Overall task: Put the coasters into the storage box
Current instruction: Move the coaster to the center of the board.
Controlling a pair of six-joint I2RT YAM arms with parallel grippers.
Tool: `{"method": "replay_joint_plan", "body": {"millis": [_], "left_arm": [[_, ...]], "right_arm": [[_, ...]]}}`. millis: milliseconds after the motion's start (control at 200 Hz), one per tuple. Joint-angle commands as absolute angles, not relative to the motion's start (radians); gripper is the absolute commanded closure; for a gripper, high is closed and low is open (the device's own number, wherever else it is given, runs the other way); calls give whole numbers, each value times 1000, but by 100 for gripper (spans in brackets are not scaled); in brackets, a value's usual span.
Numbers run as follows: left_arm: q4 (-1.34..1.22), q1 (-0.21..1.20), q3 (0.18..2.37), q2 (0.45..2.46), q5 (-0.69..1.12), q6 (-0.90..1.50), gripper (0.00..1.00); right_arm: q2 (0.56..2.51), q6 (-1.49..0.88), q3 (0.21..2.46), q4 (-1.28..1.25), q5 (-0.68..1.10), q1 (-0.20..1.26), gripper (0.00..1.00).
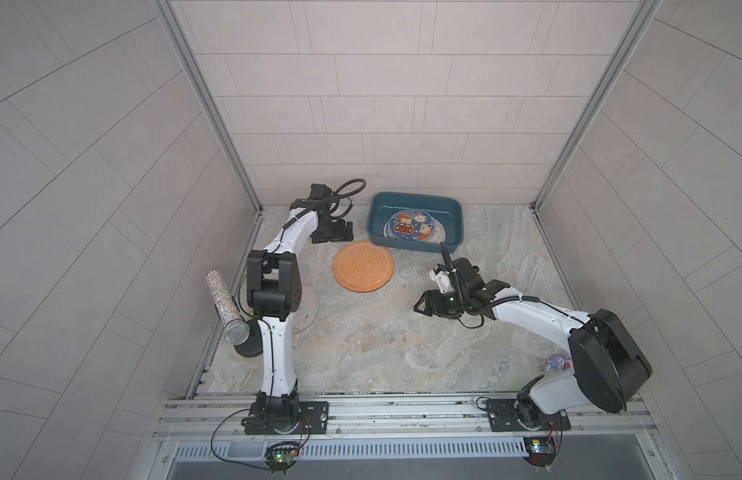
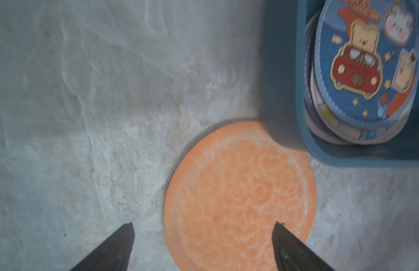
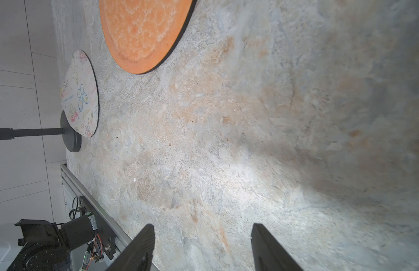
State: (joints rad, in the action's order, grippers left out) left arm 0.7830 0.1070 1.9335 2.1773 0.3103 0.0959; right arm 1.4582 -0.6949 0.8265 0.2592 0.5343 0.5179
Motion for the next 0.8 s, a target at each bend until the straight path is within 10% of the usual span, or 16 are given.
{"method": "replay_joint_plan", "body": {"millis": [0, 796], "left_arm": [[689, 107, 1962, 2240, 342, 125, 3], [775, 214, 1991, 2421, 466, 126, 14]], "right_arm": [[1425, -688, 816, 283, 520, 513, 31], [1367, -687, 810, 312, 497, 507, 32]]}}
